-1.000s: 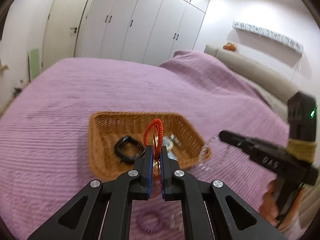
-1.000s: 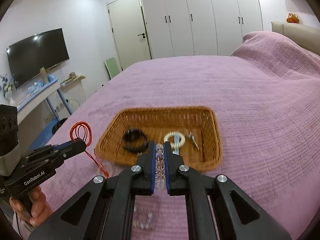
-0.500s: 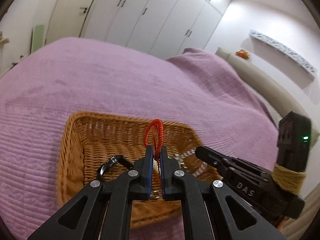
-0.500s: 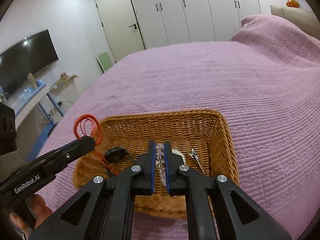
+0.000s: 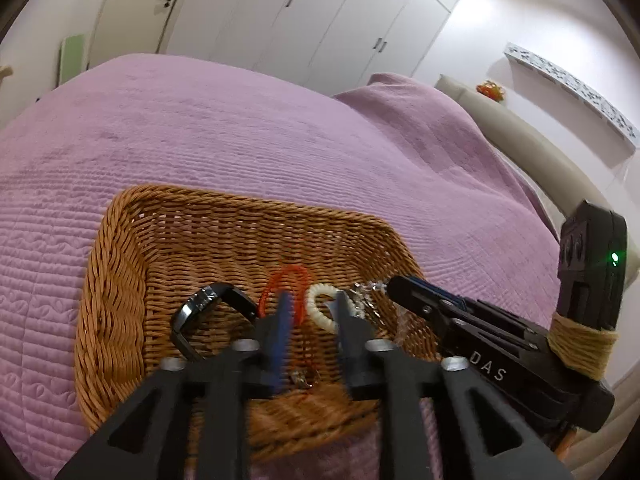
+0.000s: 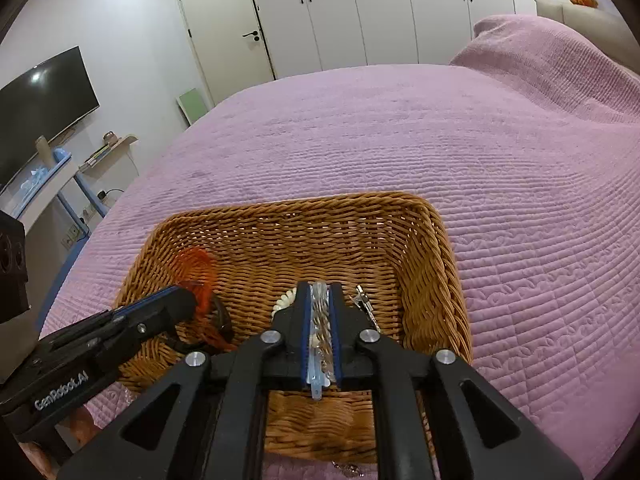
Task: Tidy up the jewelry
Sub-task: 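Carry the red band and bead bracelet into the basket and open both tools, then move both tools back toward the purple coil band and butterfly bracelet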
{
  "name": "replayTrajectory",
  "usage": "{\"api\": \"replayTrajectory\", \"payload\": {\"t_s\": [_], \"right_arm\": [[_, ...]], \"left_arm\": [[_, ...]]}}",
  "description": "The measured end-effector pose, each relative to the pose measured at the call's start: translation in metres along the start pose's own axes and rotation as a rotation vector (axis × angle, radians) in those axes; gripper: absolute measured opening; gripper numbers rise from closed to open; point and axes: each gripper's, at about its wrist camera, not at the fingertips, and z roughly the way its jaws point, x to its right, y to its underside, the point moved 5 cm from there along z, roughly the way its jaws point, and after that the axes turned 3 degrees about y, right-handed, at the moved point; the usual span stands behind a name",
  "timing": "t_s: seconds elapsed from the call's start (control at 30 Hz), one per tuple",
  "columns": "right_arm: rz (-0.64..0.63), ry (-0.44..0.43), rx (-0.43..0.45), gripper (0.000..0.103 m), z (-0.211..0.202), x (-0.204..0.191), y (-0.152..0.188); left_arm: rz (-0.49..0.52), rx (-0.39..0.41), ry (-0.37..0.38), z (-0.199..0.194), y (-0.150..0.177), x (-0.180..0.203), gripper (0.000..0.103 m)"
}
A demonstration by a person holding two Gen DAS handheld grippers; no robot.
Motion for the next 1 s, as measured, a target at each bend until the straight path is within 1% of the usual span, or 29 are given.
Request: {"api": "replayTrajectory", "payload": {"t_s": [0.03,0.07,0.17,0.27,0.33,0.53,0.6,0.67,0.8,0.9,1.0], "right_arm": [[-0.005,0.012,0.010,0.028,-0.004,-0.001,0.000],[-0.012,0.025,0.024,0.029,-0.010,-0.002,0.000],[-0.019,0.021,0.045,0.029,-0.027,-0.004,0.003],[-0.020,0.007,0.075,0.030,-0.051,-0.010,0.010],[-0.026,0.014,0.088,0.030,-0.064,-0.012,0.015],[-0.025,-0.024,0.117,0.030,-0.111,-0.026,0.046],[-0.032,-0.036,0.123,0.030,-0.125,-0.032,0.062],[-0.040,-0.043,0.125,0.030,-0.136,-0.037,0.078],[-0.041,-0.068,0.111,0.030,-0.145,-0.044,0.106],[-0.026,-0.078,0.089,0.030,-0.141,-0.043,0.125],[-0.022,-0.071,0.063,0.030,-0.134,-0.041,0.142]], "left_arm": [[0.010,0.007,0.000,-0.004,0.001,0.003,0.056],[0.020,0.023,-0.001,-0.013,0.003,0.003,0.062],[0.047,0.045,0.006,-0.033,0.007,0.011,0.062],[0.067,0.083,0.015,-0.065,0.015,0.017,0.062],[0.076,0.114,0.001,-0.091,0.022,0.015,0.062],[0.057,0.203,-0.033,-0.161,0.045,0.011,0.062],[0.058,0.225,-0.055,-0.180,0.061,0.009,0.062],[0.051,0.241,-0.070,-0.193,0.076,0.007,0.062],[0.031,0.221,-0.092,-0.201,0.104,-0.005,0.062],[0.010,0.197,-0.112,-0.200,0.122,-0.014,0.062],[-0.003,0.174,-0.122,-0.195,0.135,-0.018,0.062]]}}
